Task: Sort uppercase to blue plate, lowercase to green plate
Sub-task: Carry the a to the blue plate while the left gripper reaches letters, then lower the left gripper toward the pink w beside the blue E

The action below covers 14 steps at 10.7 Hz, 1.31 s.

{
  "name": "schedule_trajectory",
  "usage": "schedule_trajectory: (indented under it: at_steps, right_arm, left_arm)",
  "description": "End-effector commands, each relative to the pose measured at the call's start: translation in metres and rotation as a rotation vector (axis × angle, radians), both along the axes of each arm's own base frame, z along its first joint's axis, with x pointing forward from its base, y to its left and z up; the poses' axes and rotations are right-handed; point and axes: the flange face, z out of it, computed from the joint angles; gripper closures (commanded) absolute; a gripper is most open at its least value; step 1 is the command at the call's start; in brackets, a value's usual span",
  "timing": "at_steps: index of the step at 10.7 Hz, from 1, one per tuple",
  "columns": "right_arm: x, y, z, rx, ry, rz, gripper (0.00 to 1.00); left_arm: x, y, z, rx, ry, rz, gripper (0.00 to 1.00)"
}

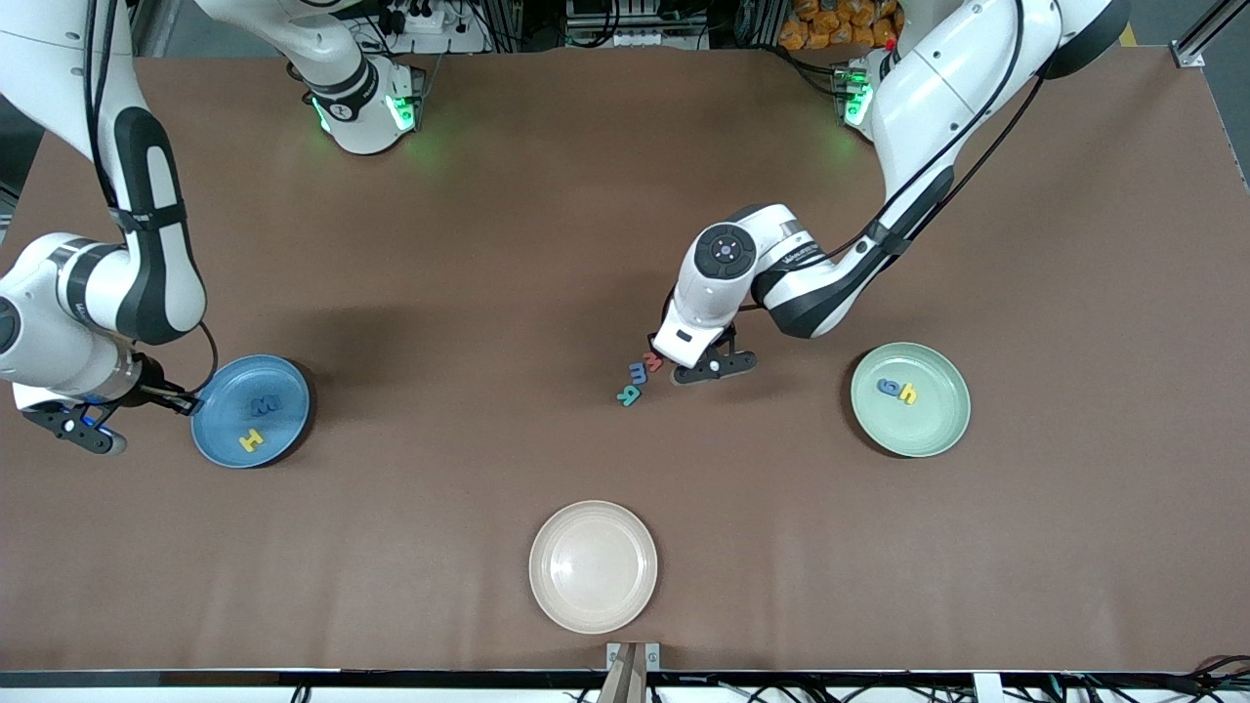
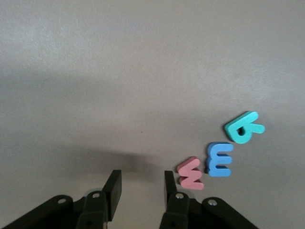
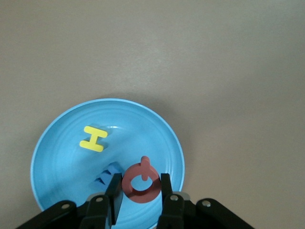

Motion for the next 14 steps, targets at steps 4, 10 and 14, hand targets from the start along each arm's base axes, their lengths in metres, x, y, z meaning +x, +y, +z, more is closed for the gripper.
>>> schedule_trajectory:
  at_steps: [4,10,14]
  right_arm:
    - [-0.004,0.027,0.008,0.016,-0.021,-0.024,1.00]
    - [-0.004,0.027,0.008,0.016,-0.021,-0.024,1.00]
    - [-0.003,0.030,0.007,0.015,-0.021,-0.022,1.00]
  left_arm:
    - [-0.003,-0.024,-0.013,0.022,-0.002,0.030,0.57]
    - [0.013,-0.033,-0.019,0.014,-0.015,0.059,0.59]
    - [0.015,-0.034,-0.014,-0.001,0.012,0.099,0.59]
